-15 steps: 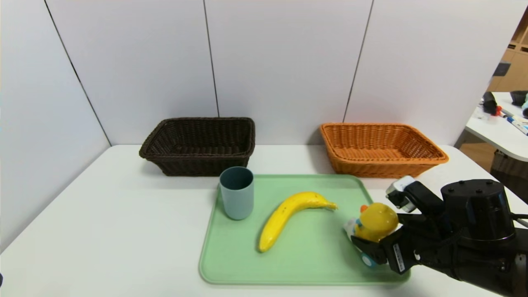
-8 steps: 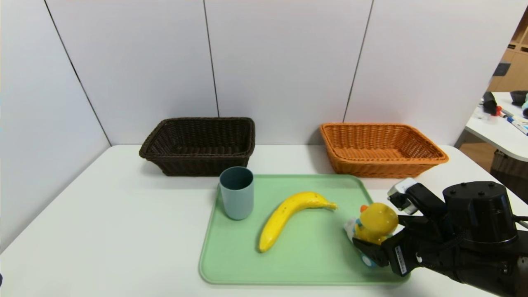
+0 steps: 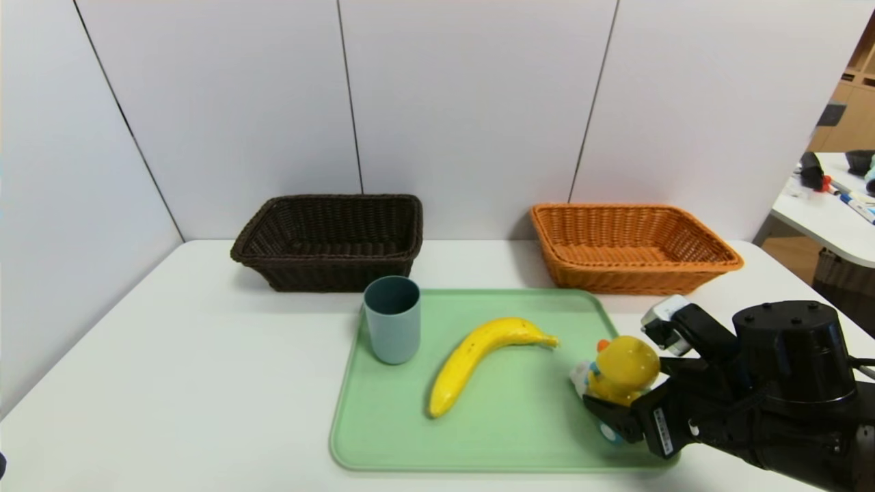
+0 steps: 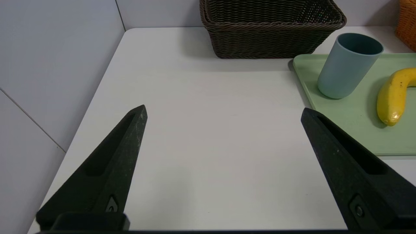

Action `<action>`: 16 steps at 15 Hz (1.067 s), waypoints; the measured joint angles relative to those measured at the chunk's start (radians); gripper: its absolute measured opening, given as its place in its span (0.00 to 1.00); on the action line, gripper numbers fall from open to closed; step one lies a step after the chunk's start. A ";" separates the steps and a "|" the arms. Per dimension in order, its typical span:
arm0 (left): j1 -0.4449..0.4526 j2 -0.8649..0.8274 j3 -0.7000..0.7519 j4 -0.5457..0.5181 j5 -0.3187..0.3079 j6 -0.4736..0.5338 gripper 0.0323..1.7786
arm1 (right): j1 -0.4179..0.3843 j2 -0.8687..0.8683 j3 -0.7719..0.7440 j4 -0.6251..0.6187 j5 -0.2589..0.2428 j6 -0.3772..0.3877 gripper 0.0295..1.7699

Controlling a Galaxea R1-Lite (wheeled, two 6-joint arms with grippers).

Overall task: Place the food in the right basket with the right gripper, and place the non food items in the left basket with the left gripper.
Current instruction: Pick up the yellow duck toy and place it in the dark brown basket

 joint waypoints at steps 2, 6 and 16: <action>0.000 0.000 0.001 0.000 0.000 0.000 0.95 | 0.000 0.005 -0.002 0.000 0.001 0.000 0.96; 0.000 0.000 0.003 0.000 -0.001 0.000 0.95 | -0.003 0.008 -0.006 0.000 0.001 0.000 0.96; 0.000 0.000 0.011 0.000 0.000 0.002 0.95 | 0.001 0.009 0.000 -0.002 0.005 -0.001 0.44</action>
